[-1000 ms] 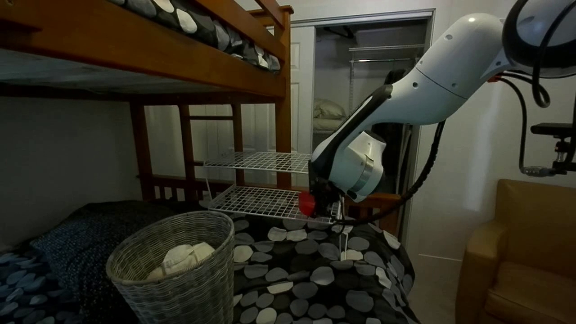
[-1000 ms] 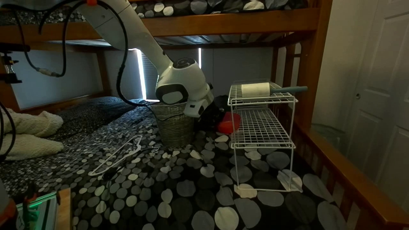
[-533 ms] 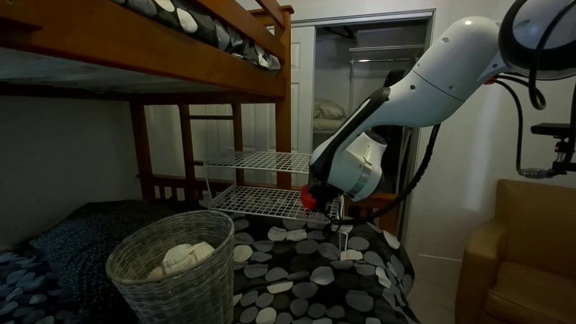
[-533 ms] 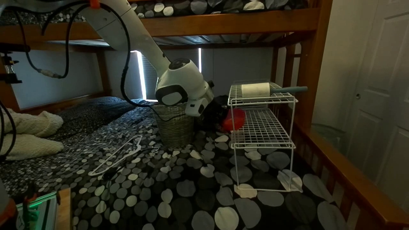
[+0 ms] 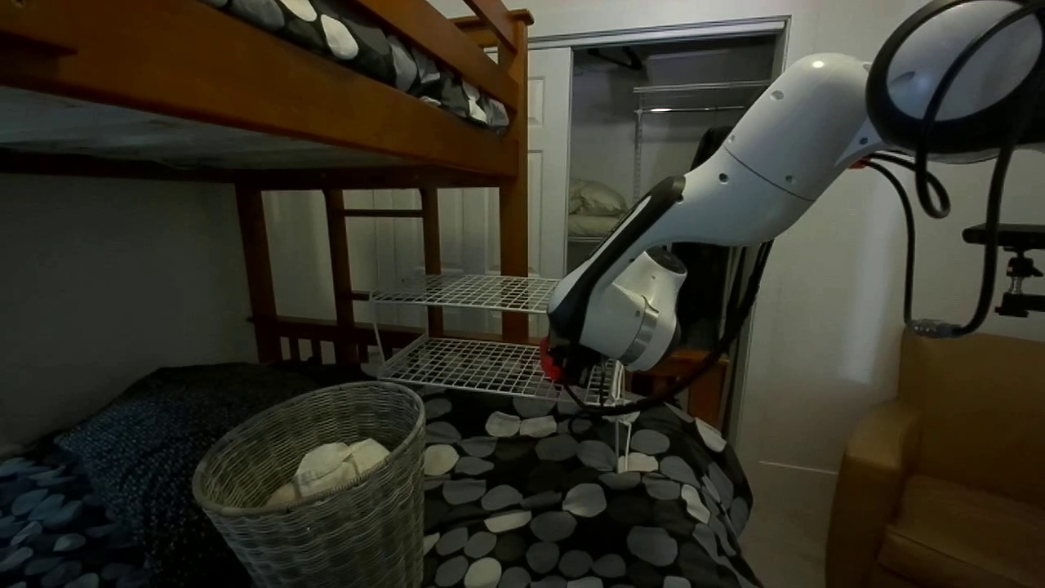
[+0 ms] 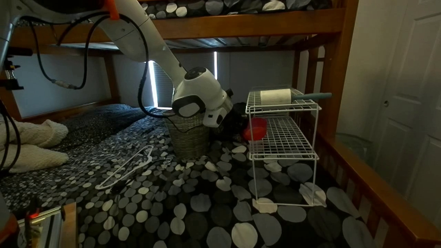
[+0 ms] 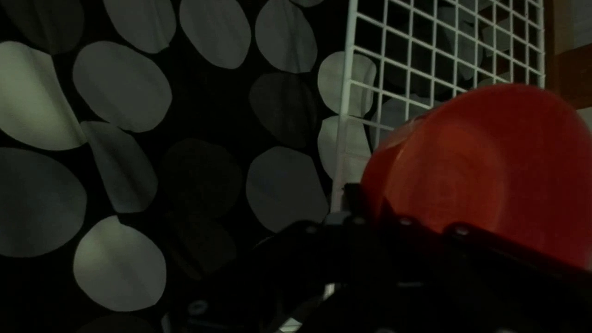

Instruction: Remove the red bowl from the bed and put it on the second shelf on the white stand

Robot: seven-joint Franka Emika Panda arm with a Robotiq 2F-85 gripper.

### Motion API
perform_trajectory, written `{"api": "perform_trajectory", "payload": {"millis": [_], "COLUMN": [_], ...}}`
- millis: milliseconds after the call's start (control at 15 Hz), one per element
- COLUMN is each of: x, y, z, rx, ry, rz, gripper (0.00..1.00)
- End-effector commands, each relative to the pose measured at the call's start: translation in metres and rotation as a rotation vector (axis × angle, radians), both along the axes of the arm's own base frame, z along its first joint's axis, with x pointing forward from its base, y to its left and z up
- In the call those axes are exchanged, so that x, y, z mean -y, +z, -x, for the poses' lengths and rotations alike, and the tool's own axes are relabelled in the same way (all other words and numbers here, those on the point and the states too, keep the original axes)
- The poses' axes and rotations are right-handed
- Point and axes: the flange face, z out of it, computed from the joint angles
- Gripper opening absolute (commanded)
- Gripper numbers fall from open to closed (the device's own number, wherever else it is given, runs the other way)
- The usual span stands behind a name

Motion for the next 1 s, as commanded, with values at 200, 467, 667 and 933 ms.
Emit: {"api": "perform_trajectory", "payload": {"millis": [200, 467, 667, 933], "x": [0.01, 0.011, 0.009, -0.006], "y": [-0.02, -0.025, -0.025, -0.02], "z": [-0.022, -0.029, -0.031, -0.026], "rx": [-0.007, -0.01, -0.01, 0.012], "ry": [-0.05, -0.068, -0.07, -0.05], "rz": [0.024, 0.042, 0.06, 0.11], "gripper": [0.01, 0.3, 0.53, 0.82]}}
